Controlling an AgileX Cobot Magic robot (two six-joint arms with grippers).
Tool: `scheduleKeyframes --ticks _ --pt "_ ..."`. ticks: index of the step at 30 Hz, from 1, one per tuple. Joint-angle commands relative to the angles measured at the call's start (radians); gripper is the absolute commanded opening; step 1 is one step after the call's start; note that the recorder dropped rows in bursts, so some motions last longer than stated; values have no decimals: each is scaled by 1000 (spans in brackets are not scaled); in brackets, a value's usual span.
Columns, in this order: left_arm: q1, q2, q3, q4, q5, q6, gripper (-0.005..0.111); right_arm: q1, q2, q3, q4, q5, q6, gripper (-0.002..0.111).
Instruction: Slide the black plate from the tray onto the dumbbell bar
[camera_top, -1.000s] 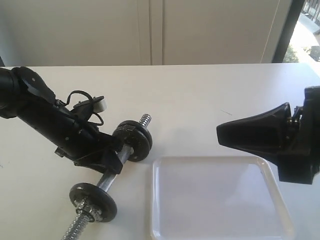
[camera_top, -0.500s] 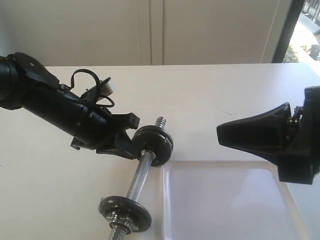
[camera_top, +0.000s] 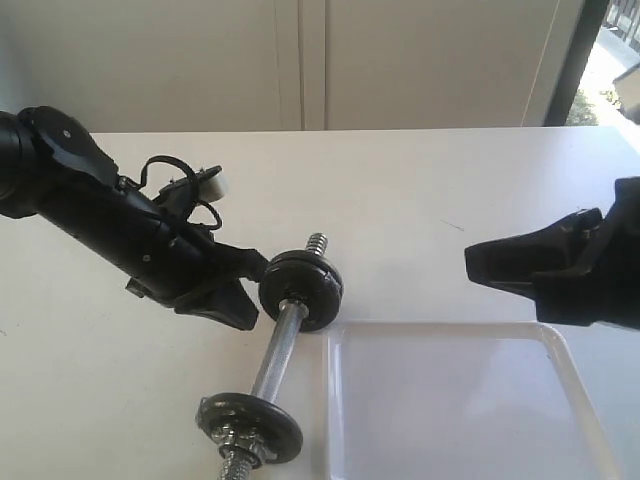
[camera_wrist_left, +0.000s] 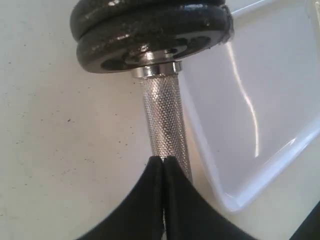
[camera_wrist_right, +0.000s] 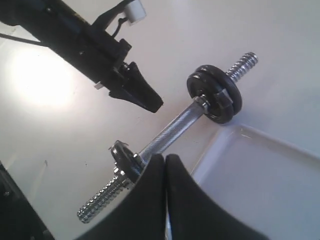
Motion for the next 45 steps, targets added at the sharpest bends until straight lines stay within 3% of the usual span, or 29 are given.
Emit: scheduleKeyframes --ticks 1,5,11,45 --pt "-4 -24 3 60 -5 -5 0 -8 2 3 -16 -33 32 0" --pt "-4 -23 3 178 -5 -42 0 -8 2 3 -16 -35 32 0" --pt "-4 -12 3 226 2 -42 0 -5 2 3 -18 -25 32 0" --pt "-3 -7 7 314 -5 -55 0 -5 24 3 -18 35 62 0"
